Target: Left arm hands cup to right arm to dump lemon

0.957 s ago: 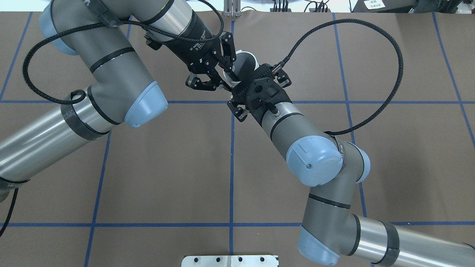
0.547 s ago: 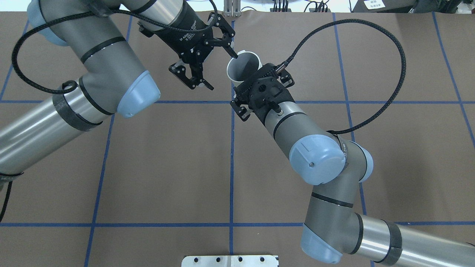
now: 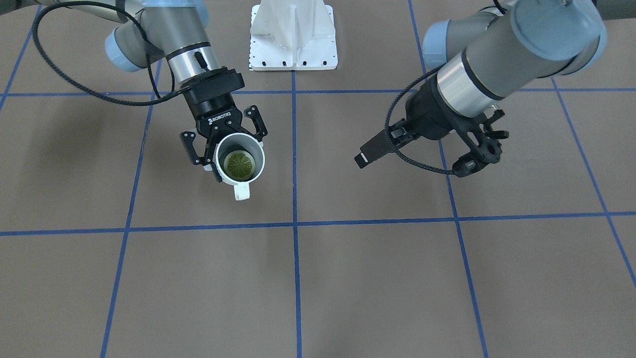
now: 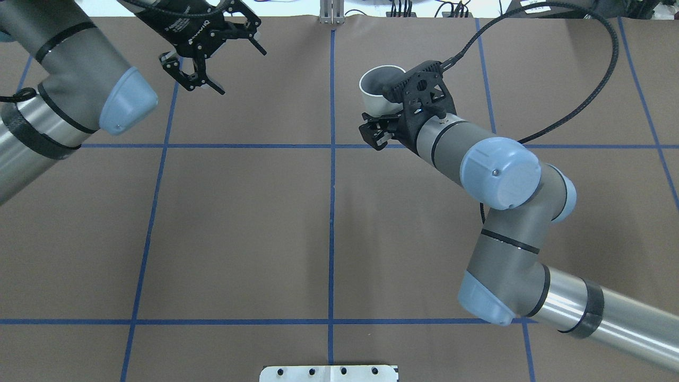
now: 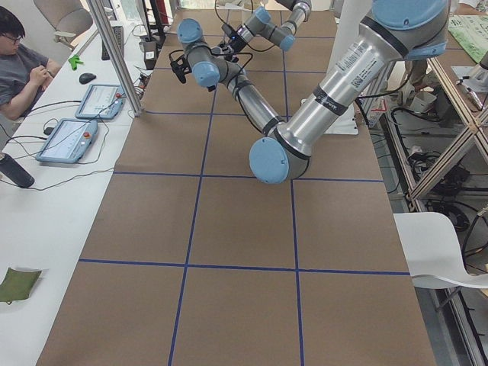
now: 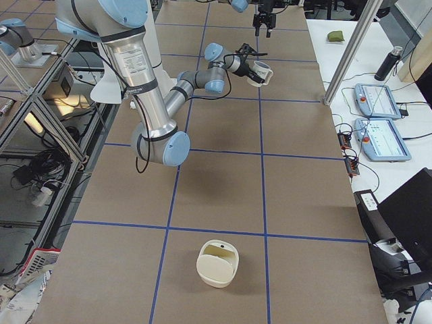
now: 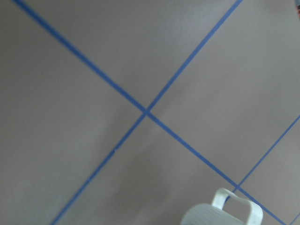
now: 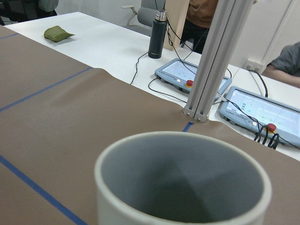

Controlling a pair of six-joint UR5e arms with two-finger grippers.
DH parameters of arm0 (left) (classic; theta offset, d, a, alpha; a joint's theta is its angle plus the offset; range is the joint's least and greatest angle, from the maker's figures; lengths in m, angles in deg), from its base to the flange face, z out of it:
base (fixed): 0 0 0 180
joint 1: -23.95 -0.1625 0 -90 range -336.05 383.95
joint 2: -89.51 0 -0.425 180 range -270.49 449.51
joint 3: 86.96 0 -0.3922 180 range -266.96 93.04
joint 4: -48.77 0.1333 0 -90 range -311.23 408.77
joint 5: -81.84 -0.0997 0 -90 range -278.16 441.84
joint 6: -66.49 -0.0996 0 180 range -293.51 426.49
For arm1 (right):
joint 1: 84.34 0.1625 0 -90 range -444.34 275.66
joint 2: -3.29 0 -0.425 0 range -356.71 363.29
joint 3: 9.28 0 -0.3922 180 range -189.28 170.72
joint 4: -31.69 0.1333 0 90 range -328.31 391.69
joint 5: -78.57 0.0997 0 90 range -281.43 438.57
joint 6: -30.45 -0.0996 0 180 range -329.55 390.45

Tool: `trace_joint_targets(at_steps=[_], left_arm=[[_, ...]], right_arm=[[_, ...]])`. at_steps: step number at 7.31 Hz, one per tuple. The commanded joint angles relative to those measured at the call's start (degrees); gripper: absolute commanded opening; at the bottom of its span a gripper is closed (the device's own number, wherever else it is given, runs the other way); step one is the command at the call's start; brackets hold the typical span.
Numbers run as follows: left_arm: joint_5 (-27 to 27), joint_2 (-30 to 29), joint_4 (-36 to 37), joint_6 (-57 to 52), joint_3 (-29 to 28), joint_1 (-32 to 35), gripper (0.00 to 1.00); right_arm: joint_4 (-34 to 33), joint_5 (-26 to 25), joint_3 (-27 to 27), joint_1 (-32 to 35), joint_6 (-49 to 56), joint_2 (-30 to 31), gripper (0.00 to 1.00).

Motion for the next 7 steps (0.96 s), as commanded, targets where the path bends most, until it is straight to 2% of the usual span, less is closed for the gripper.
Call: trace_joint_targets(at_steps=[1, 2, 5, 6, 7], left_arm=[[-3.1, 8.3, 0.0, -22.6, 0.0, 3.1, 1.0], [-5.5, 11.8, 0.6, -33.5, 0.0, 4.4, 1.0], [-10.8, 20.9, 8.0, -76.2, -1.2, 12.5, 1.0], [-11.5, 21.3, 8.7, -87.0, -4.5, 14.6, 1.0], [-11.5, 21.6, 8.7, -93.1, -6.9, 16.2, 1.0]], right_arm=[[-1.8, 10.3, -0.2, 7.2, -2.1, 3.2, 0.1], [-3.0, 19.1, -0.9, 12.2, -2.3, 4.3, 0.09], [-2.2, 20.1, -9.1, 16.9, -2.4, 16.9, 0.09], [-1.7, 20.1, -12.2, 17.8, -2.6, 21.8, 0.09], [5.9, 19.9, -12.7, 18.4, -2.6, 27.2, 0.09]])
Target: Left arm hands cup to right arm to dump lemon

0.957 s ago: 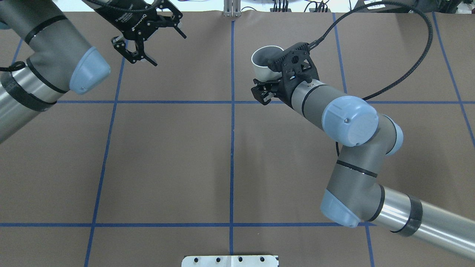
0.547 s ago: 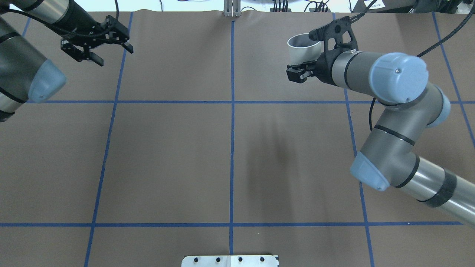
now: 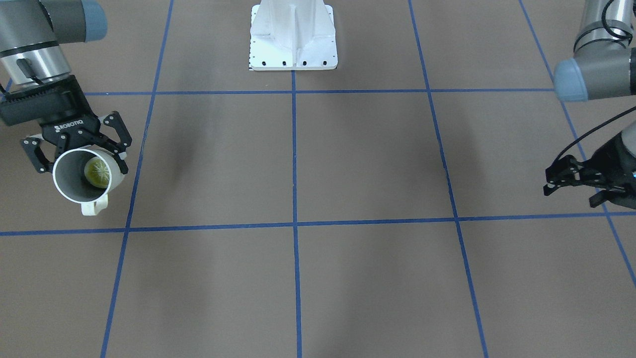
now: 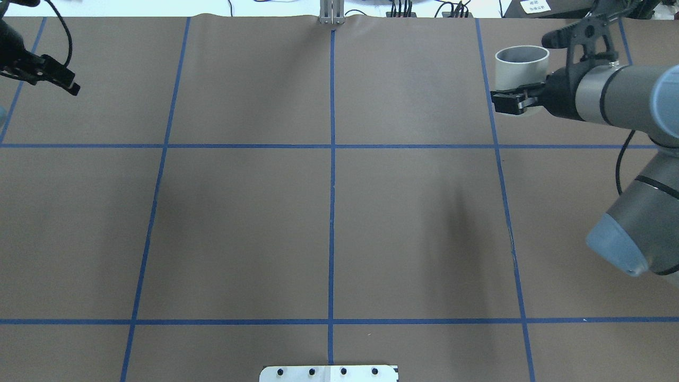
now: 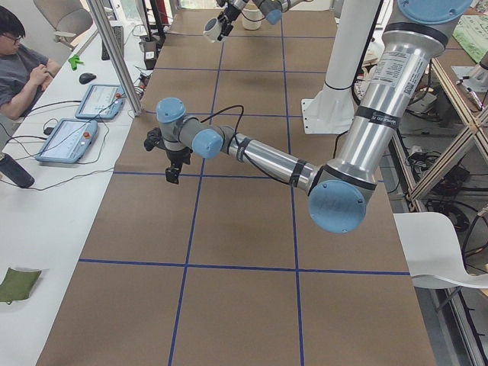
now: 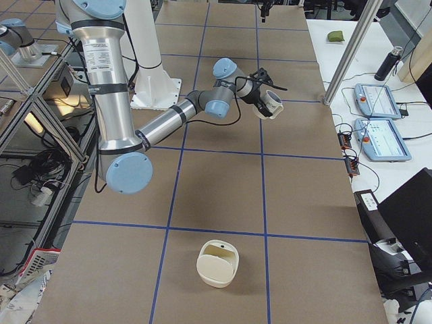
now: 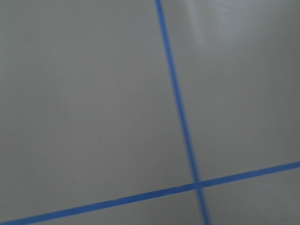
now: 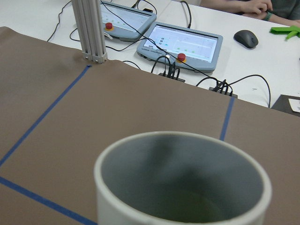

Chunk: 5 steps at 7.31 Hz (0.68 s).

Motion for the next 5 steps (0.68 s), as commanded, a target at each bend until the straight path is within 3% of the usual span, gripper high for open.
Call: trace_joint_targets(at_steps=[1, 3, 5], left_arm=[[-0.5, 2.1, 0.6, -13.0, -3.3, 3.5, 1.0], [-0.6, 2.2, 0.6, -13.0, -3.4, 4.3, 1.0], [-0.5, 3.2, 1.1, -13.0, -3.2, 4.5, 1.0]], right_arm=[[17.2, -0.1, -0.8, 1.7, 0.0, 13.7, 0.09], [32.4, 0.1, 1.0, 4.7, -0.1, 24.7, 0.09], [46.8, 0.4, 8.4, 6.9, -5.8, 28.8, 0.06]])
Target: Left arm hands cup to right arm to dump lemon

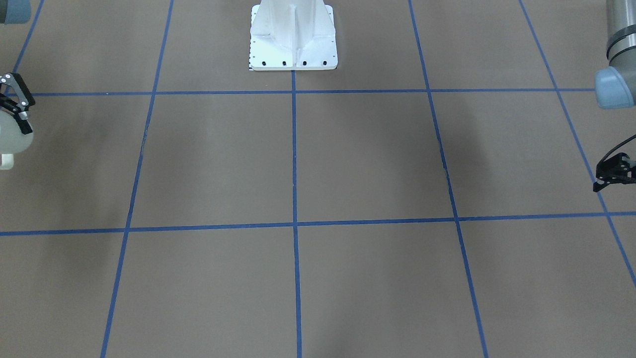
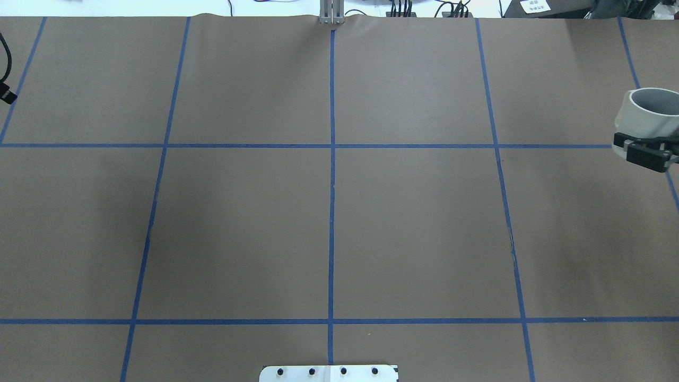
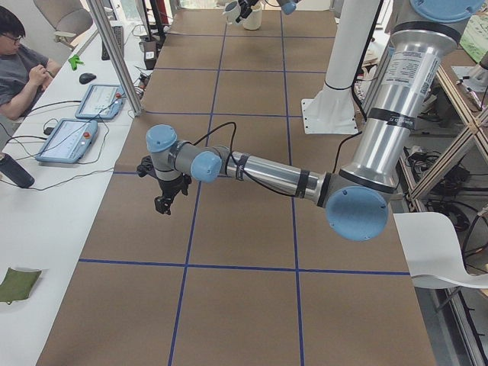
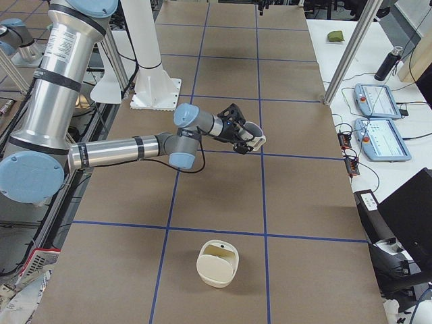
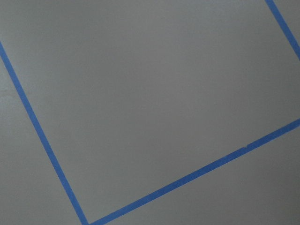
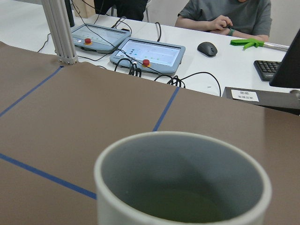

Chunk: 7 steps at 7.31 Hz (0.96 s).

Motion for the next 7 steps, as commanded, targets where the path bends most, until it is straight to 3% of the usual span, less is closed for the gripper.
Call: trace_joint_targets(at_steps=[1, 3, 7], left_arm=[[0.0, 0.7, 0.2, -0.1, 0.1, 0.2, 1.0], [0.0, 0.7, 0.2, -0.1, 0.1, 0.2, 1.0], [0.0, 0.8, 0.2, -0.1, 0.2, 0.1, 1.0]], right_arm=[[18.4, 0.2, 9.7, 2.1, -11.3, 3.6, 0.06], [32.4, 0.5, 18.3, 4.1, -24.0, 4.6, 0.06], [54.0, 0.9, 31.1, 8.8, -53.2, 4.6, 0.04]])
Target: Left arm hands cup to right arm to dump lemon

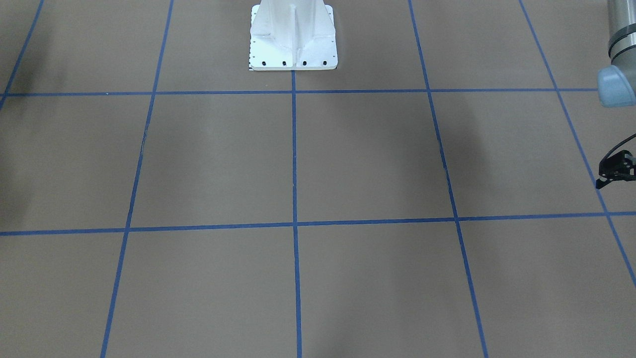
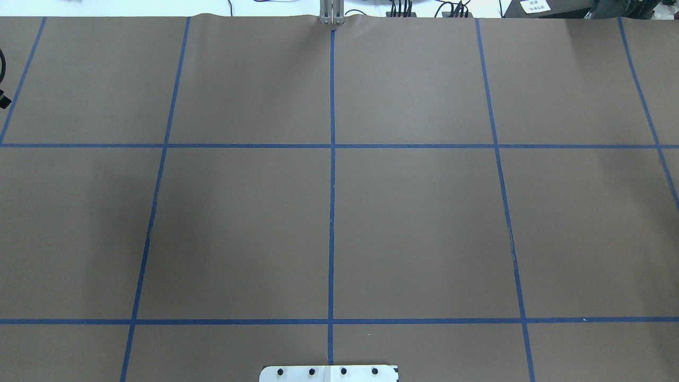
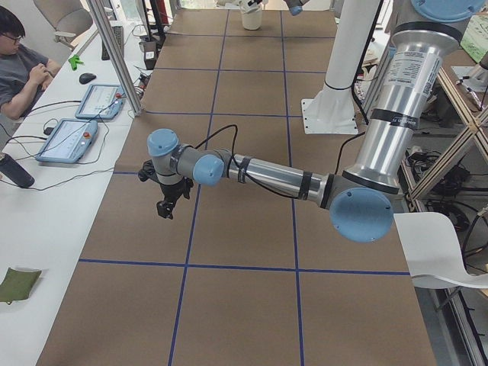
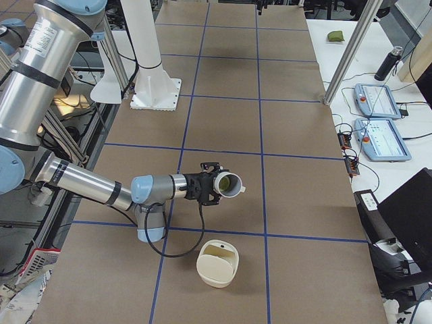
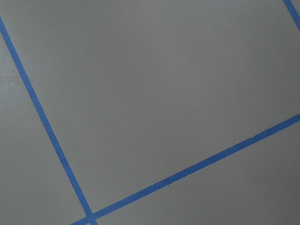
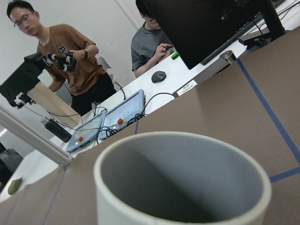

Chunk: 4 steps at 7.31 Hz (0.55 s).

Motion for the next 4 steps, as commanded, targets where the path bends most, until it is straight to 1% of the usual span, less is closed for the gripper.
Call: trace_joint_targets(at_steps=[1, 2, 4], left_arm=[[-0.1, 0.0, 0.0, 0.0, 0.0, 0.0, 1.0], [-0.1, -0.1, 0.0, 0.0, 0.0, -0.1, 1.0], [-0.1, 0.0, 0.0, 0.0, 0.0, -0.1, 1.0]], right_arm=[[13.0, -0.1, 8.5, 2.2, -12.2, -0.1, 0.07], [15.1, -0.1, 10.7, 2.7, -15.2, -0.1, 0.07], [15.1, -0.1, 11.3, 4.2, -26.0, -0.9, 0.08]])
